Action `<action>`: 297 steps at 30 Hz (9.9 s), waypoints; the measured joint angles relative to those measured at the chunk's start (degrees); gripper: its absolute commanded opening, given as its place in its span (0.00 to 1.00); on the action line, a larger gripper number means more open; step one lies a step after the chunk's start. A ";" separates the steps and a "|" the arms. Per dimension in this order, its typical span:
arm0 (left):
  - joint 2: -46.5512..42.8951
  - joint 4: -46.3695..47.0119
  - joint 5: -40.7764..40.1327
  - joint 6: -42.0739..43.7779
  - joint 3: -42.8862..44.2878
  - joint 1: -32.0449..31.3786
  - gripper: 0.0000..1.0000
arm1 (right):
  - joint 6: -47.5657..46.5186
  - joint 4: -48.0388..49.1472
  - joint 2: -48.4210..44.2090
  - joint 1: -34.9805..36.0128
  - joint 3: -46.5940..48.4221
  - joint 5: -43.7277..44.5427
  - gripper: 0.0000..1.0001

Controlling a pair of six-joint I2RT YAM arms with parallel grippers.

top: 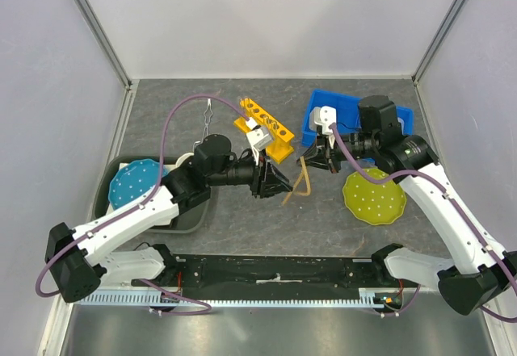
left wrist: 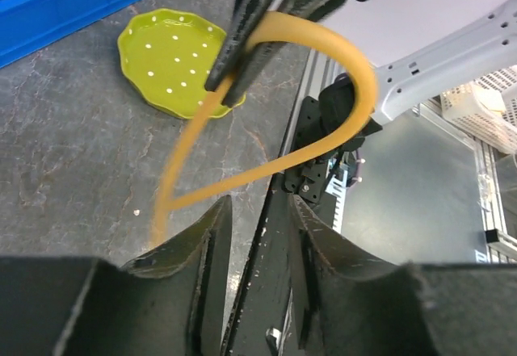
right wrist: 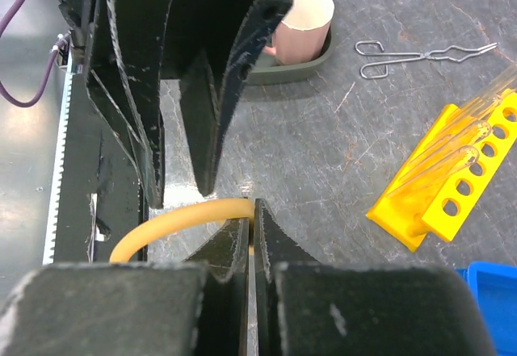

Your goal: Organize the chemistry lab equipment

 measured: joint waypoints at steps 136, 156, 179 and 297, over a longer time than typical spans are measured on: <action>5.81 38.95 -27.12 -15.41 -13.66 -3.89 0.02 | 32.41 27.61 -0.15 -2.80 -20.63 -4.85 0.14; -11.28 21.38 -36.41 -9.27 -11.06 -2.84 0.89 | 29.88 24.59 1.29 -13.75 -19.54 -1.14 0.00; -26.49 -12.35 -45.27 21.64 -14.51 -1.97 0.87 | 21.51 4.07 47.63 -28.87 15.98 18.51 0.11; -0.35 -16.09 -22.36 11.17 5.68 34.29 0.92 | 15.26 18.05 -2.89 -30.42 -15.08 4.31 0.98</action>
